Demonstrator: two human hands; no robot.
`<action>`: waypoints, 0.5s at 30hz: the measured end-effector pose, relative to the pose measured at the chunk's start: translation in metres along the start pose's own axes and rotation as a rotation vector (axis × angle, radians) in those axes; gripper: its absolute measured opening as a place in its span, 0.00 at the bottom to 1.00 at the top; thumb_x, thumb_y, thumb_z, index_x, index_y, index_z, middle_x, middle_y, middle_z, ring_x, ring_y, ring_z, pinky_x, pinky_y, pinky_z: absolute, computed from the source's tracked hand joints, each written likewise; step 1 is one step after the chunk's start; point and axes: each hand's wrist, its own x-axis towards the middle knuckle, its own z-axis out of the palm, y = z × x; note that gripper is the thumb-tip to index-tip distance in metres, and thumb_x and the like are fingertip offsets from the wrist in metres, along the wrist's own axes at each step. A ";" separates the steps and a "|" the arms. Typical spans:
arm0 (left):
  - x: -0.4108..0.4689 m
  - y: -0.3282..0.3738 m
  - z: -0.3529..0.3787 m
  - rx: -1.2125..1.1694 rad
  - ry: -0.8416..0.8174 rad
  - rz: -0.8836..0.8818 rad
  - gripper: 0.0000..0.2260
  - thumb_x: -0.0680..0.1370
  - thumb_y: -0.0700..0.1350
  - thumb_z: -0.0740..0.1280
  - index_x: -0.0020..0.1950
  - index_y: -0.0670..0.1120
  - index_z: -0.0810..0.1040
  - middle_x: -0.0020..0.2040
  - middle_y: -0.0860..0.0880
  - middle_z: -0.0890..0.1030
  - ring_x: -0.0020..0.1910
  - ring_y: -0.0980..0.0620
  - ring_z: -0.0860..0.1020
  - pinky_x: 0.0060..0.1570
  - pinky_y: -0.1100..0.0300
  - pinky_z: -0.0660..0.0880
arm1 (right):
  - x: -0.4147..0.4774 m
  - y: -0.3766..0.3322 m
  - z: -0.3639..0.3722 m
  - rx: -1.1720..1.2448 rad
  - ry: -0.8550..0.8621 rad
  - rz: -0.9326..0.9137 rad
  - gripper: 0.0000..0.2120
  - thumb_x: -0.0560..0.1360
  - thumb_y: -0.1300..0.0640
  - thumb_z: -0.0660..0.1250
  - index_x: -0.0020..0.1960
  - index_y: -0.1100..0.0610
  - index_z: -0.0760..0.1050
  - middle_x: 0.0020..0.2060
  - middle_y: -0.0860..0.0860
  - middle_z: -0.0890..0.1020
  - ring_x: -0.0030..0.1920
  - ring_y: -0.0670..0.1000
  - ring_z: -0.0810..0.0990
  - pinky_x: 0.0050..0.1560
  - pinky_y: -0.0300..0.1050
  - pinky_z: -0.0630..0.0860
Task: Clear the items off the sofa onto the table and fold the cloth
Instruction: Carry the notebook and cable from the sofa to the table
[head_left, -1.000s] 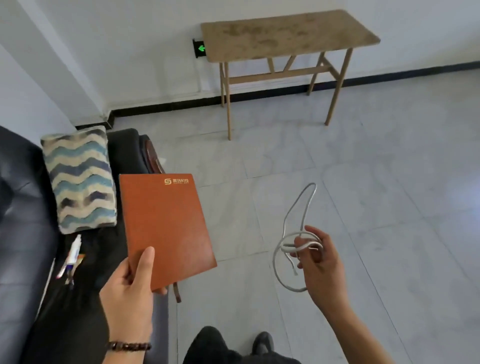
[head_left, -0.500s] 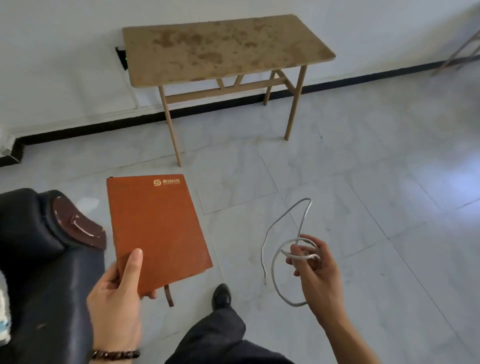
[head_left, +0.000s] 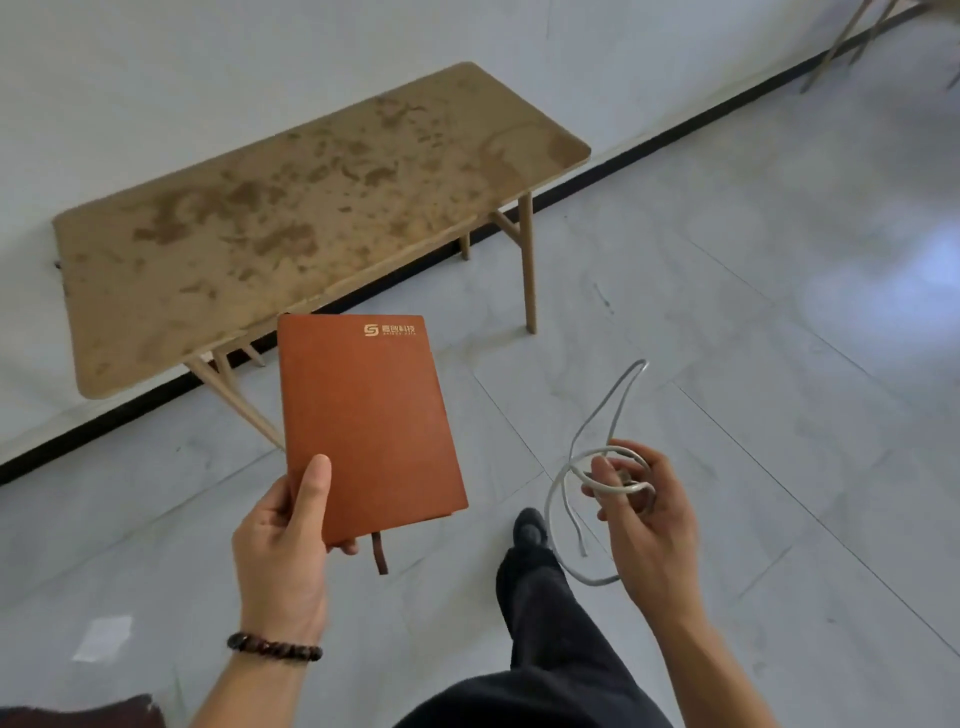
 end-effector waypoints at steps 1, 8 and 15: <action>0.021 0.010 0.022 -0.004 0.013 -0.007 0.10 0.74 0.55 0.71 0.39 0.49 0.83 0.36 0.51 0.83 0.29 0.49 0.77 0.29 0.56 0.73 | 0.034 -0.005 0.009 -0.005 -0.006 -0.001 0.07 0.77 0.53 0.69 0.54 0.52 0.77 0.43 0.50 0.84 0.42 0.53 0.85 0.38 0.47 0.80; 0.156 0.092 0.120 -0.036 0.106 -0.004 0.10 0.74 0.56 0.70 0.41 0.50 0.83 0.37 0.52 0.83 0.28 0.50 0.77 0.32 0.56 0.73 | 0.240 -0.076 0.087 -0.036 -0.142 -0.018 0.04 0.78 0.55 0.69 0.53 0.50 0.77 0.41 0.46 0.84 0.42 0.51 0.85 0.38 0.37 0.78; 0.307 0.102 0.202 -0.119 0.123 -0.089 0.14 0.77 0.55 0.66 0.48 0.44 0.80 0.36 0.51 0.82 0.27 0.51 0.75 0.33 0.54 0.72 | 0.404 -0.092 0.187 -0.158 -0.226 -0.041 0.05 0.78 0.55 0.69 0.53 0.49 0.77 0.42 0.46 0.84 0.41 0.52 0.85 0.39 0.50 0.79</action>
